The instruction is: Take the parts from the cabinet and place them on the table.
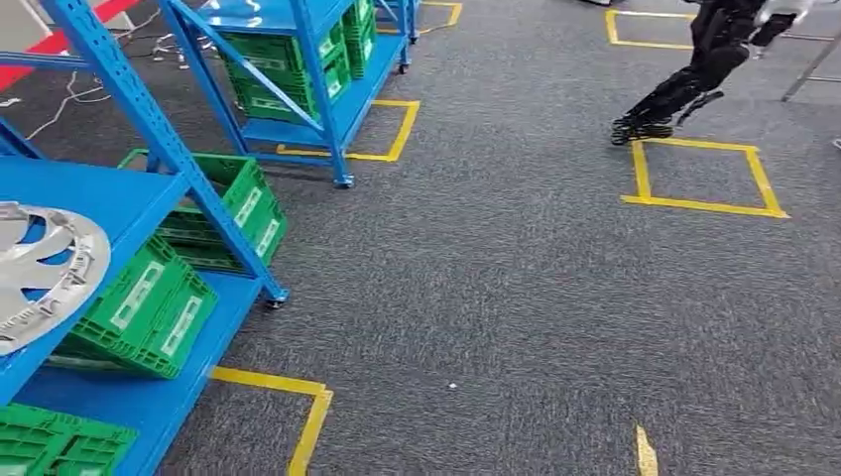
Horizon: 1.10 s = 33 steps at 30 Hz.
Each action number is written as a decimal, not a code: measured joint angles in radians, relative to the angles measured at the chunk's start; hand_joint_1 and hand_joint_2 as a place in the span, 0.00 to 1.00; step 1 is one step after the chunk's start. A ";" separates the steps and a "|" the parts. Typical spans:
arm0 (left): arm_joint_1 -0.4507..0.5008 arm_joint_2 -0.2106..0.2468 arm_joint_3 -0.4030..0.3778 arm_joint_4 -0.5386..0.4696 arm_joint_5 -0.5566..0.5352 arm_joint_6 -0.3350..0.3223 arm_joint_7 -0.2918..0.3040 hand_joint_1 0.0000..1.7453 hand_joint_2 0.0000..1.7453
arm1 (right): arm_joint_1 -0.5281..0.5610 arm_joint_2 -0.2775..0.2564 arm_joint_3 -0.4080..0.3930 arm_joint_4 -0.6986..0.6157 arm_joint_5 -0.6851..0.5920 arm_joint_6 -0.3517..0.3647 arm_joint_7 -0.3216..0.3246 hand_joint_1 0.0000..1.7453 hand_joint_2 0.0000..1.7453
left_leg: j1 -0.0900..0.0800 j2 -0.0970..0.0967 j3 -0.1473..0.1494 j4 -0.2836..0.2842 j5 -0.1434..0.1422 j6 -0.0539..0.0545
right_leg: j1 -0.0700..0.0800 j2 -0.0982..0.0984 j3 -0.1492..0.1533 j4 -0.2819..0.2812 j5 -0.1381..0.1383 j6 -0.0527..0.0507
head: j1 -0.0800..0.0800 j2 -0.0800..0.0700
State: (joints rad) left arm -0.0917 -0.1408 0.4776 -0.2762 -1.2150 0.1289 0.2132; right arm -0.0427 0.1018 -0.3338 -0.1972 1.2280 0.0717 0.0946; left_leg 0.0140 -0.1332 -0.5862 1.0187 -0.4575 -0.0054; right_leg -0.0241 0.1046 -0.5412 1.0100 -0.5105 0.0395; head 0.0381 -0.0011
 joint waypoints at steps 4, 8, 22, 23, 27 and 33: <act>0.003 0.003 0.001 0.008 0.000 -0.001 0.002 0.00 0.00 | 0.001 -0.005 0.002 0.000 0.003 0.000 0.000 0.00 0.00 | -0.003 0.069 -0.022 0.037 -0.027 -0.017 | 0.001 -0.059 0.010 -0.016 0.009 -0.027 | -0.004 0.000; -0.003 0.002 0.001 0.011 0.000 -0.001 0.000 0.00 0.00 | 0.008 -0.005 0.003 0.000 0.006 0.003 0.000 0.00 0.00 | -0.002 0.122 -0.146 0.310 -0.145 -0.025 | 0.011 -0.136 0.012 -0.016 0.003 -0.037 | -0.007 0.000; 0.001 0.008 0.010 0.015 0.002 -0.007 0.003 0.00 0.00 | 0.001 -0.008 0.011 0.000 0.006 0.003 -0.002 0.00 0.00 | -0.012 0.126 0.016 -0.017 0.001 0.041 | 0.014 -0.107 -0.089 0.244 -0.152 0.008 | 0.000 0.000; 0.003 0.008 0.010 0.016 0.002 -0.008 0.003 0.00 0.00 | 0.002 -0.008 0.011 0.000 0.005 0.003 -0.005 0.00 0.00 | -0.012 0.113 0.016 -0.016 0.001 0.040 | 0.014 -0.106 -0.120 0.303 -0.165 0.009 | 0.000 0.000; 0.005 0.008 0.010 0.020 0.002 -0.008 0.003 0.00 0.00 | -0.003 -0.011 0.011 0.000 0.006 0.003 -0.003 0.00 0.00 | -0.009 0.053 0.022 -0.013 0.001 0.036 | 0.010 -0.083 -0.023 0.084 -0.011 0.003 | 0.000 0.000; 0.009 0.011 0.011 0.023 0.002 -0.008 0.005 0.00 0.00 | 0.003 -0.012 0.011 0.004 0.006 0.004 -0.004 0.00 0.00 | -0.006 -0.024 -0.009 -0.008 0.018 -0.007 | 0.001 -0.038 0.021 -0.015 -0.004 -0.019 | -0.002 0.000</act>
State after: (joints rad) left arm -0.0829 -0.1301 0.4887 -0.2533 -1.2135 0.1205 0.2182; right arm -0.0395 0.0900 -0.3227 -0.1930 1.2341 0.0759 0.0908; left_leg 0.0084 -0.1574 -0.5951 1.0106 -0.4398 -0.0128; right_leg -0.0231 0.0669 -0.5198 0.9945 -0.5145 0.0208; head 0.0362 -0.0011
